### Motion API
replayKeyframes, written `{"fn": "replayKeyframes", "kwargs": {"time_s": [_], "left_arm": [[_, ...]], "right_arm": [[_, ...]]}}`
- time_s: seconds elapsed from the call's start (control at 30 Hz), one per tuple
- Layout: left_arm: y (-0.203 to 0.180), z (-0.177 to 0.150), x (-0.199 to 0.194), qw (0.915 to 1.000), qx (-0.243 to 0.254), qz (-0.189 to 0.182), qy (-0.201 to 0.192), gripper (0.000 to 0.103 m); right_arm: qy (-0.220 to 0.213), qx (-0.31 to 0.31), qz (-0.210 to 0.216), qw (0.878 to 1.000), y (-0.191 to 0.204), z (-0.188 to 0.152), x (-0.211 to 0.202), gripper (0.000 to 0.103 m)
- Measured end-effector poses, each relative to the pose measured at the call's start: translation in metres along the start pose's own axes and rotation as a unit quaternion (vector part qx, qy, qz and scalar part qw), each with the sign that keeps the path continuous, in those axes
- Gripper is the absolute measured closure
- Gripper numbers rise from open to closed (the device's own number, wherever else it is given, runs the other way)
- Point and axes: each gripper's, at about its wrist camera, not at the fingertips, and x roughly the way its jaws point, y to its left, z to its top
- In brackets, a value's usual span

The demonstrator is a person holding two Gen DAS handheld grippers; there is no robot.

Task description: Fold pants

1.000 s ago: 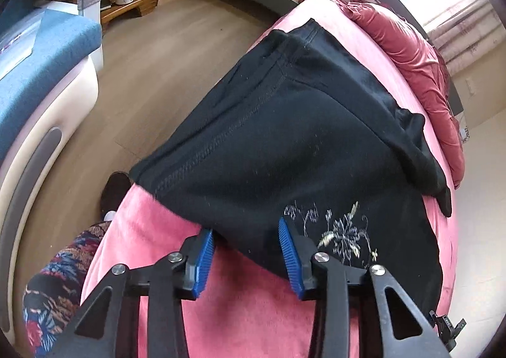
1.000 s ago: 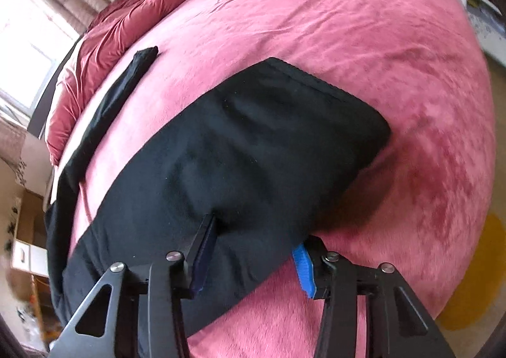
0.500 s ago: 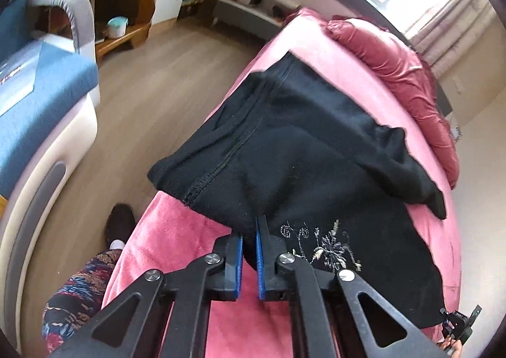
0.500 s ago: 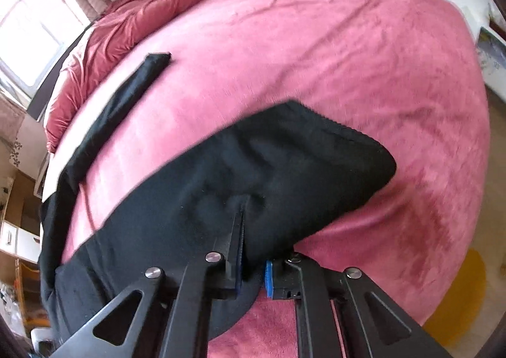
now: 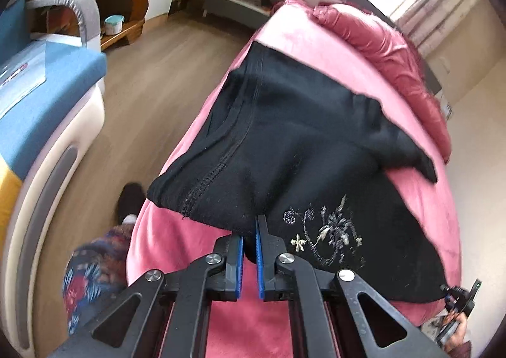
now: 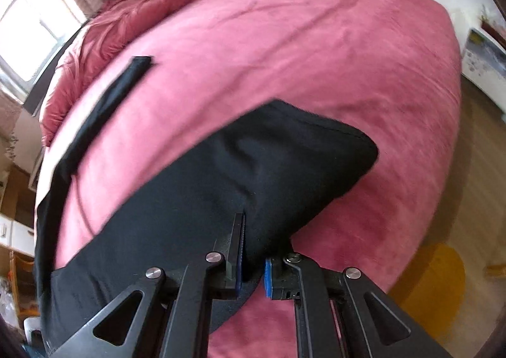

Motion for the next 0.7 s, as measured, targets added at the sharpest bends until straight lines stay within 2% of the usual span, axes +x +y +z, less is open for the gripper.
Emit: {"fn": "replayKeyframes", "kwargs": {"time_s": [0.1,0.17,0.2,0.27,0.3,0.33,0.43,0.57,0.7], "left_arm": [[0.004,-0.008,0.010,0.9995,0.001,0.020,0.025,0.094],[0.005,-0.008,0.017,0.9983,0.003,0.036,0.046,0.084],[0.006,-0.008,0.017,0.9977,0.006,0.046,0.050,0.079],[0.010,-0.002,0.014,0.9968,0.009,0.058,0.055,0.074],[0.014,0.000,0.009,0.9966,0.008,0.061,0.054,0.073],[0.019,0.002,0.003,0.9962,0.006,0.071,0.051,0.073],[0.025,0.014,-0.020,0.9962,0.008,0.087,0.010,0.073],[0.018,0.046,-0.038,0.9967,0.015,0.072,-0.035,0.073],[-0.004,0.088,-0.022,0.9979,0.019,0.046,-0.042,0.073]], "right_arm": [[0.012,0.014,-0.014,1.000,-0.012,-0.002,0.010,0.093],[0.019,0.015,-0.023,0.999,-0.012,-0.004,0.016,0.093],[0.018,0.012,-0.028,0.999,-0.010,-0.004,0.015,0.088],[0.016,0.011,-0.029,0.999,-0.007,-0.003,0.011,0.071],[0.013,0.008,-0.036,0.999,-0.007,-0.003,0.009,0.053],[0.008,0.004,-0.045,0.999,-0.007,-0.002,0.005,0.041],[-0.026,-0.024,-0.063,0.997,0.005,-0.004,-0.016,0.041],[-0.049,-0.072,-0.060,0.994,0.038,-0.007,-0.031,0.040],[-0.026,-0.133,0.007,0.991,0.099,-0.027,-0.023,0.040]]}}
